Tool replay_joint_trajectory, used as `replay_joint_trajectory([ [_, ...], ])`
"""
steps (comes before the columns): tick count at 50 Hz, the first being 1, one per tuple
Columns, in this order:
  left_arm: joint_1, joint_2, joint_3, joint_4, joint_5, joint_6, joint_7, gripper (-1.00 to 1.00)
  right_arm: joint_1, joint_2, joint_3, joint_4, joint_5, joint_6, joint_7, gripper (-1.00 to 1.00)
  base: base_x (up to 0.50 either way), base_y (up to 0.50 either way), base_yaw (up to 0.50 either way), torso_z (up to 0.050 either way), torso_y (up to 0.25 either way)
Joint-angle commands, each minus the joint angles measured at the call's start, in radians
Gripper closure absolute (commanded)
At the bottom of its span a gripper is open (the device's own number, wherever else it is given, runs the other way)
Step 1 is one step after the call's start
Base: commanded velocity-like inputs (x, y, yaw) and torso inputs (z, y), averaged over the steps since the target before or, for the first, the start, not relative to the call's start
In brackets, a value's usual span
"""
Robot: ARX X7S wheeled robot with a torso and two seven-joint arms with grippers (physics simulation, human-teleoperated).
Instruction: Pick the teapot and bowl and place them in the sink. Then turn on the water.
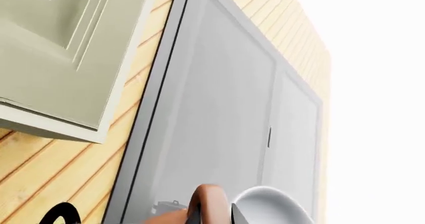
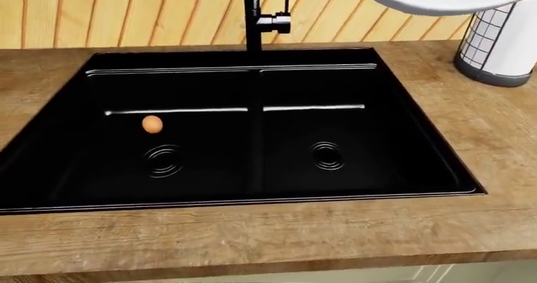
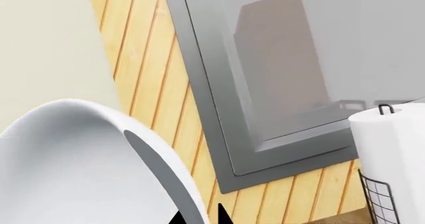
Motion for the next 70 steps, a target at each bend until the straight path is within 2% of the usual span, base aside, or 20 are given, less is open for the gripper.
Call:
replay_joint_trajectory([
  [1,0.009,0.002,-0.012,-0.001,0.018,0.01,0.01,1.0,-0.012,0.01,0.015,-0.008,-0.012,-0.012,0.016,1.0,0.0,0.0,0.5,0.0,0.0],
  [11,0.011,-0.003,-0.015,0.001,0.015,0.011,0.009,1.0,-0.037,0.053,0.047,-0.013,-0.009,-0.03,0.031,1.0,0.0,0.0,0.35,0.001,0.001],
  [18,-0.002,-0.009,-0.01,-0.007,0.01,0.006,0.005,1.0,-0.029,0.135,0.056,-0.035,0.012,-0.009,0.082,1.0,0.0,0.0,0.0,0.0,0.001],
  [30,0.024,-0.061,0.014,-0.103,0.074,-0.045,0.041,1.0,0.005,0.296,0.06,-0.04,0.151,0.017,0.174,1.0,0.0,0.0,0.0,0.001,0.001],
  [39,0.107,-0.094,0.009,-0.13,0.142,-0.054,0.086,1.0,-0.078,0.326,0.087,-0.07,0.141,-0.009,0.166,1.0,0.0,0.0,0.0,0.0,0.0],
  [47,0.116,-0.123,0.004,-0.119,0.107,-0.056,0.045,1.0,-0.18,0.335,0.132,-0.105,0.129,-0.04,0.143,1.0,0.0,0.0,0.0,0.0,0.001],
  [64,0.203,-0.126,-0.001,-0.11,0.123,-0.042,0.054,1.0,-0.349,0.358,0.223,-0.152,0.15,-0.082,0.108,1.0,0.0,0.0,0.0,0.001,0.001],
  [70,0.232,-0.124,-0.003,-0.112,0.142,-0.038,0.072,1.0,-0.376,0.401,0.262,-0.153,0.199,-0.081,0.1,1.0,0.0,0.16,0.0,0.0,0.0],
])
